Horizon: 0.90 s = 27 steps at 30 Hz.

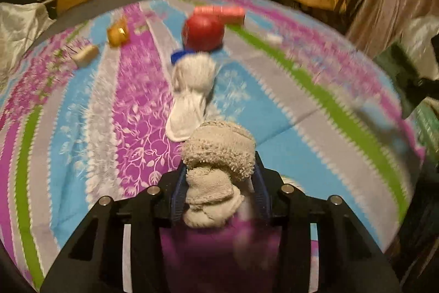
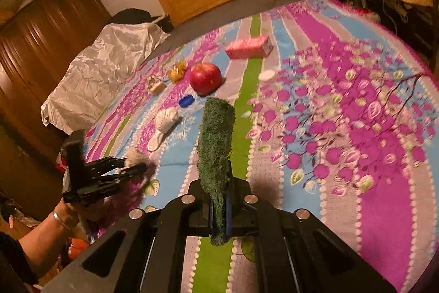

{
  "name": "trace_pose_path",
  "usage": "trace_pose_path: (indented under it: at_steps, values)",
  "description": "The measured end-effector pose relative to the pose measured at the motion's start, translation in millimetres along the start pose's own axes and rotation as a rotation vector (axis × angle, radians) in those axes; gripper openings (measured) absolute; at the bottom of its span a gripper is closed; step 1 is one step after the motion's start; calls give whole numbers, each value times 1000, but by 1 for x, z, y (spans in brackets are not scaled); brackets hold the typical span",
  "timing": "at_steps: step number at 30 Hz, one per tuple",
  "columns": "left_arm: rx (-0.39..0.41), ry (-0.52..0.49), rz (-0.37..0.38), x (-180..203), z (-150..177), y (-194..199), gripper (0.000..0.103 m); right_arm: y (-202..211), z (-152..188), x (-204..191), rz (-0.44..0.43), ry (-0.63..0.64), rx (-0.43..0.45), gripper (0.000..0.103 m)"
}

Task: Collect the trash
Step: 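Grasp the beige towel with the left tool while the right tool holds the scrubber, then carry the beige towel and green scrubber with both tools over the green bin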

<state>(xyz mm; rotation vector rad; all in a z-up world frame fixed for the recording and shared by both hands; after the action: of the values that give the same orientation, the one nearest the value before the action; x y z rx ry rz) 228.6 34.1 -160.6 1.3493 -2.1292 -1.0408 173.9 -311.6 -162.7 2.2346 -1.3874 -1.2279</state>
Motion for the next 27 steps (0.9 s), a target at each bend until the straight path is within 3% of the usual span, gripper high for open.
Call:
trace_pose_path:
  at_steps: [7,10,14,21,27]
  values:
    - [73,1,58,44,4,72,42,38,12,-10,12,16,38,7]
    - [69,-4,116,81,10,79,42,58,23,-15,21,23,49,7]
    - [53,-70,113,133,3,70,42,92,34,-9,65,10,87,7]
    - [173,-179,117,231,-79,87,42,218,30,31,260,-37,265,7]
    - [304,-297,158,353,-146,110,42,353,31,69,482,-96,412,7]
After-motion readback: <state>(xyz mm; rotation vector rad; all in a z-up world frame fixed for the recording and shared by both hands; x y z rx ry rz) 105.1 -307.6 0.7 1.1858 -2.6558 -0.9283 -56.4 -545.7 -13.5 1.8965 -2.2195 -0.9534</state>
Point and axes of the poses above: each gripper's, at about its wrist camera, not at the fingertips, and y roughly against the way its jaws point, x to its right, z to its underside, the point moved 3 cm from there along -y, roughly the way its jaws point, and after that the axes turned 11 degrees about -z, right-handed, at the moved point
